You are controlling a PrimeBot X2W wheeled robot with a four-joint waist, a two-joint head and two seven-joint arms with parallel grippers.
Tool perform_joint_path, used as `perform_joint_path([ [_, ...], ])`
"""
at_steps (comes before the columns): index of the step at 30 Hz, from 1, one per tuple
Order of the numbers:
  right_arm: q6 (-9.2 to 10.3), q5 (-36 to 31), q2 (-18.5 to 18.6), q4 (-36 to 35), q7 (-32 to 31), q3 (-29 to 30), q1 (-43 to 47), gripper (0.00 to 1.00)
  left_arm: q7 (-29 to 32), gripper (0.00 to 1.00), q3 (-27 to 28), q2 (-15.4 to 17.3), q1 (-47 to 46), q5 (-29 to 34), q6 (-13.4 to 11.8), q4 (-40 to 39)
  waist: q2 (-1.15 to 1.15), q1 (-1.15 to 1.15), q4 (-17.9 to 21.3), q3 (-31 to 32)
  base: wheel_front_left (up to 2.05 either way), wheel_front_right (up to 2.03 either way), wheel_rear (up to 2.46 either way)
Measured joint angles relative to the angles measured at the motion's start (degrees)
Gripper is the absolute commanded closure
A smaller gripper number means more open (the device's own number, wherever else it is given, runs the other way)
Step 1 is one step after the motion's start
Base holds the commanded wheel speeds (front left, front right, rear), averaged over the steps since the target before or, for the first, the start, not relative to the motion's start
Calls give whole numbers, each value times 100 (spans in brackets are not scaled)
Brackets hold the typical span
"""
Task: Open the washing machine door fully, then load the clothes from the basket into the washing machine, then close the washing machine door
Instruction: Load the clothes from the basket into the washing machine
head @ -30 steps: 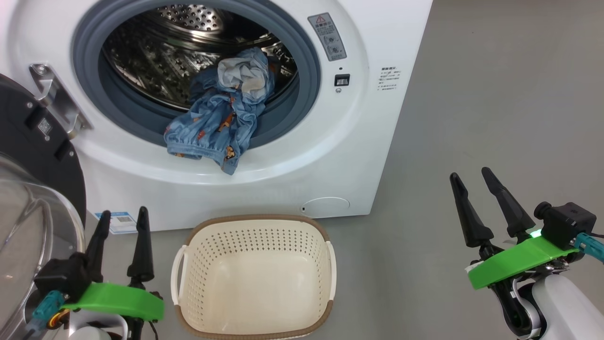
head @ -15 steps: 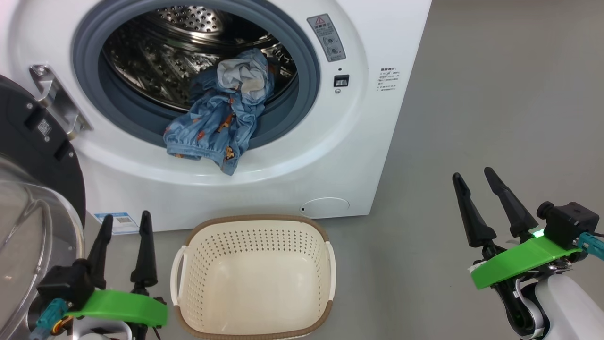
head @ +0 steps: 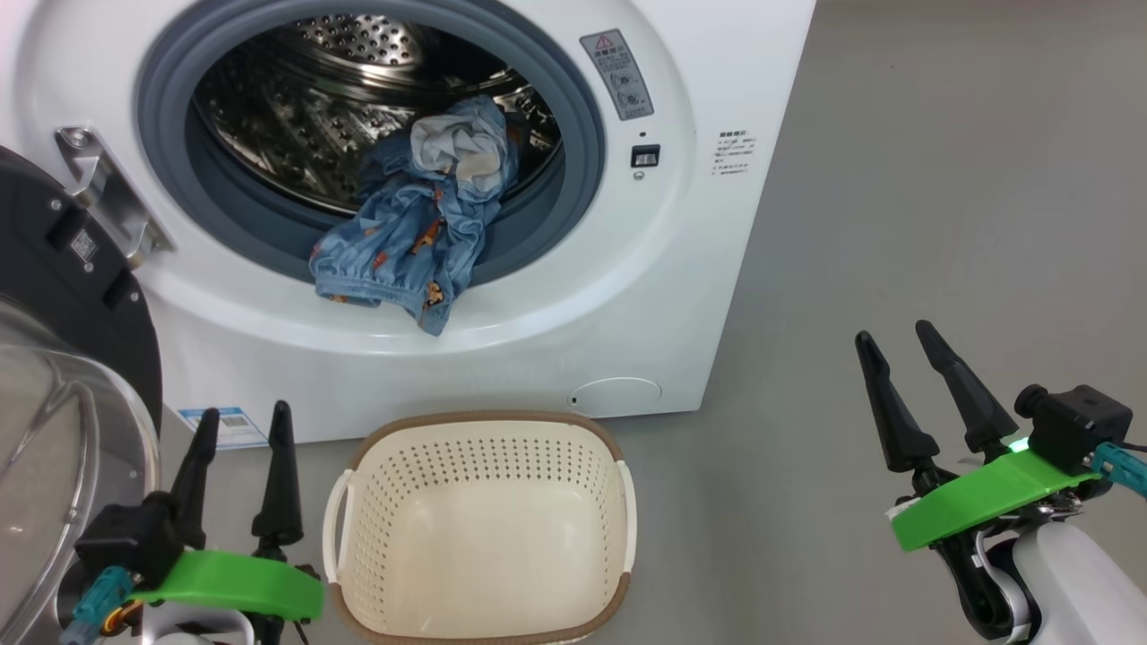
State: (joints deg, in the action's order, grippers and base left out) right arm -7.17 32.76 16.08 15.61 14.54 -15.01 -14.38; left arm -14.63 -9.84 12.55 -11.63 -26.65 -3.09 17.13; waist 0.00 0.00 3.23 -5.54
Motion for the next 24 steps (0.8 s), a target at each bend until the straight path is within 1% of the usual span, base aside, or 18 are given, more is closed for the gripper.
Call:
perform_joint_path([
  [24,0,1,-4,32,0,-54,-1,0,0,0,-66,1,-1,-43,-8,74,0,0,64,-12,0,0,0],
])
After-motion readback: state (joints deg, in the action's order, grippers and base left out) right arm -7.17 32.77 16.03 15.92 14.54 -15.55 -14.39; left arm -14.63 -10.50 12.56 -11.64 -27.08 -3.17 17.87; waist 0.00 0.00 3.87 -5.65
